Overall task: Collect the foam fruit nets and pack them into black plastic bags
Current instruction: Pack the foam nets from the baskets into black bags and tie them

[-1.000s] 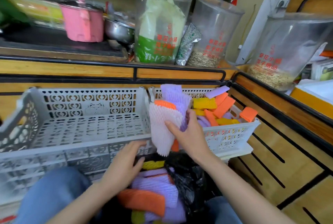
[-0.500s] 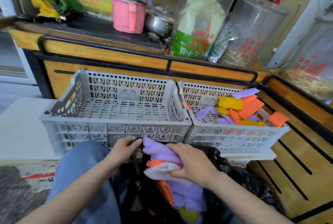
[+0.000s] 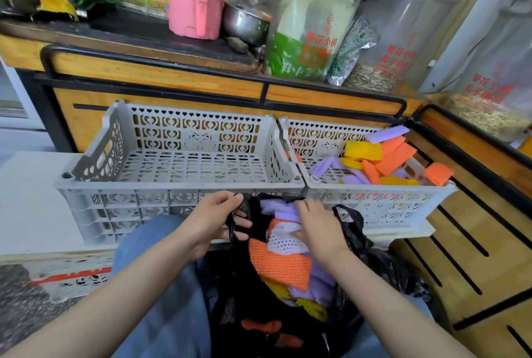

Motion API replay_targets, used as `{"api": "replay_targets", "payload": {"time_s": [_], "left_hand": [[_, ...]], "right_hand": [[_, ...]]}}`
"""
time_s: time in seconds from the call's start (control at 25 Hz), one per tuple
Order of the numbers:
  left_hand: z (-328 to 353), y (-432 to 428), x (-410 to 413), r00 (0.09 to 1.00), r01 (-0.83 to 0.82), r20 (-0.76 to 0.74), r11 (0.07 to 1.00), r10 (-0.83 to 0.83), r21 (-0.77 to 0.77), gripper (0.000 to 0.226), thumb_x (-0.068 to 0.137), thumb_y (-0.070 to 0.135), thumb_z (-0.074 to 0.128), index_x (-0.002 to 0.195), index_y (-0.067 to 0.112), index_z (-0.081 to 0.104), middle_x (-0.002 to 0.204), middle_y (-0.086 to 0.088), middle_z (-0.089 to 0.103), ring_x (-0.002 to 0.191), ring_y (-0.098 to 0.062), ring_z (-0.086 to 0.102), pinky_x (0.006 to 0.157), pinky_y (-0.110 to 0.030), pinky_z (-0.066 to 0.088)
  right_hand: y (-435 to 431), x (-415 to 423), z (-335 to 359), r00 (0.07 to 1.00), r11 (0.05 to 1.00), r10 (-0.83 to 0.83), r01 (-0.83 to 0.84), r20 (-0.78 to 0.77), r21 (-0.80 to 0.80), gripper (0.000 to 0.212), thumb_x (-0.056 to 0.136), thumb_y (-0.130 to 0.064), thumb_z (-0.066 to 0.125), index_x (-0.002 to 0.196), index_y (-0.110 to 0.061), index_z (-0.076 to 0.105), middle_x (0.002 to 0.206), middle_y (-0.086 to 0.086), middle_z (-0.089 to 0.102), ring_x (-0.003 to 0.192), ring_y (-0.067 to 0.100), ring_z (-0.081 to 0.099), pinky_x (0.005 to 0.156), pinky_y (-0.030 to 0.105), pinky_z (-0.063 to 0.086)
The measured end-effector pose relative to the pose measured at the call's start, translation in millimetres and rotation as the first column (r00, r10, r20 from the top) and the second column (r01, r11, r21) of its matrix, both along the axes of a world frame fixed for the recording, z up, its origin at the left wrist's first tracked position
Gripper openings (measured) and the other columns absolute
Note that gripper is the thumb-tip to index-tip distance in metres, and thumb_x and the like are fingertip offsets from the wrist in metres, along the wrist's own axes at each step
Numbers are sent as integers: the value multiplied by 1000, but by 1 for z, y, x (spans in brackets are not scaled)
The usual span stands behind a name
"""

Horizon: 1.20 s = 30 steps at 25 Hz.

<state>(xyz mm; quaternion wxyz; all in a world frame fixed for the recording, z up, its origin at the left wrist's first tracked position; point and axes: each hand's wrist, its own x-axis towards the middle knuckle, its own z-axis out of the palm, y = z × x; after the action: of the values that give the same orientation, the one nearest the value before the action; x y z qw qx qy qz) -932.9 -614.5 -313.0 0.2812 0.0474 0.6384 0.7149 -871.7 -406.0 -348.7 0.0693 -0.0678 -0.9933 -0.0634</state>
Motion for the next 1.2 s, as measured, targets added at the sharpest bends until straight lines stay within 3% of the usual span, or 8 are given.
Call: {"api": "replay_targets", "payload": {"time_s": [0.16, 0.24, 0.32, 0.4, 0.6, 0.76, 1.0, 1.2], "left_hand": [[-9, -7, -5, 1000, 8, -3, 997, -8, -74, 23, 98, 16, 49, 76, 7, 52, 70, -11, 51, 49, -10, 61, 41, -26, 52], [-13, -8, -8, 999, 33, -9, 994, -34, -105, 25, 97, 14, 49, 74, 8, 51, 68, -12, 51, 47, -11, 59, 39, -24, 49], [-13, -7, -13, 997, 54, -40, 990, -59, -128, 24, 97, 12, 48, 74, 7, 50, 68, -13, 51, 46, -12, 58, 39, -23, 48], [-9, -6, -18, 991, 72, -99, 983, -90, -168, 21, 97, 9, 47, 78, 4, 51, 70, -15, 52, 45, -11, 57, 38, -21, 46], [-10, 4, -36, 929, 11, -345, 940, -135, -340, 19, 93, 5, 54, 74, 7, 54, 64, -11, 56, 46, -13, 57, 37, -14, 37], [-18, 15, -54, 814, 10, -500, 867, -297, -498, 12, 84, 11, 66, 76, 15, 58, 58, 4, 50, 52, -13, 51, 48, -26, 47], [9, 71, -79, 613, 72, -601, 794, -512, -604, 15, 81, 42, 64, 80, 27, 61, 73, 10, 64, 71, -3, 59, 63, -17, 44], [24, 174, -124, 467, 109, -699, 820, -541, -562, 3, 91, 29, 56, 92, 29, 53, 97, 12, 55, 89, -2, 53, 71, -18, 37]], "right_hand": [[-6, -7, -31, 952, 994, 112, -110, 284, -20, 48, 90, -19, 54, 135, -10, 41, 135, 12, 46, 126, 26, 39, 101, 33, 28], [-6, -9, -43, 956, 992, 121, -128, 268, 9, 56, 88, -8, 57, 139, -1, 37, 143, 18, 40, 133, 28, 38, 109, 34, 28], [-3, -11, -45, 978, 982, 168, -176, 124, 62, 76, 51, -10, 86, 120, 4, 59, 121, 20, 61, 115, 30, 59, 97, 35, 45], [0, -14, -39, 974, 969, 217, -222, 58, 106, 92, 20, -20, 92, 106, -4, 65, 102, 9, 69, 93, 26, 68, 80, 34, 55], [14, -18, -36, 951, 960, 270, -278, 154, 37, 77, 34, -41, 90, 95, -19, 48, 82, -2, 58, 74, 18, 59, 56, 27, 46], [28, -16, -35, 865, 916, 402, -379, 301, -133, 64, 72, -15, 72, 131, -11, 46, 129, 8, 51, 120, 27, 47, 96, 38, 42], [78, -7, -11, 819, 814, 569, -549, 70, -190, 31, 89, -25, 46, 119, -22, 52, 118, -4, 59, 108, 13, 56, 91, 29, 46], [164, -26, 37, 917, 911, 284, -349, -279, -220, 19, 92, -19, 45, 108, -17, 54, 98, 1, 61, 94, 14, 52, 77, 20, 38]]}}
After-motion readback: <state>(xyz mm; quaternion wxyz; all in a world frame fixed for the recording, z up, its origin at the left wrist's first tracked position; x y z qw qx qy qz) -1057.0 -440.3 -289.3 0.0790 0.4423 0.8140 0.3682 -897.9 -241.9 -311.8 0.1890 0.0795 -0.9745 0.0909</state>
